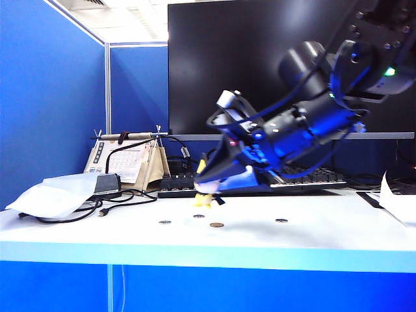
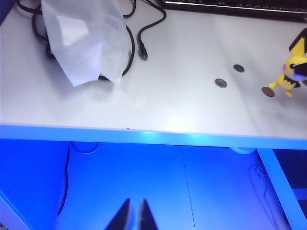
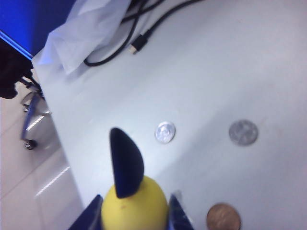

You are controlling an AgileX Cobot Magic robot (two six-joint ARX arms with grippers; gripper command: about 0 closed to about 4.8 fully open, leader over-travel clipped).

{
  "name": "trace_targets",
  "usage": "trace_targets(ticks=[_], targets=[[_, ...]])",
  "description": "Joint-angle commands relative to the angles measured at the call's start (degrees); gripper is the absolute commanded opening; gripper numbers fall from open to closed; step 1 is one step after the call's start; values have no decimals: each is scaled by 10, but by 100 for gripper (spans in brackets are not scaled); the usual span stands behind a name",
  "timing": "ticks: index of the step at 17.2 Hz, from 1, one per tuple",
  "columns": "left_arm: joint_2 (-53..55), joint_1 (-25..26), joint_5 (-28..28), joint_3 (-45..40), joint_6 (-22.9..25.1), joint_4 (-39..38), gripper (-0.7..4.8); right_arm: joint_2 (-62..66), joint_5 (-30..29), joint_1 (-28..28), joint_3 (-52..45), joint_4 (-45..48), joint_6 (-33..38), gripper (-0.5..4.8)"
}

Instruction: Pick up the doll and place it on the similarly colored coin.

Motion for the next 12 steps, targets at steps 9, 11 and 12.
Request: trace_targets(ticks=[9,11,12], targets=[[0,0,-1,-1,0,3,30,15,75,0,1,24,-25,103],[0,0,-1,-1,0,3,30,27,79,0,1,28,-32,103],[0,0,-1,-1,0,3,30,30,87,0,2,28,-33,103]])
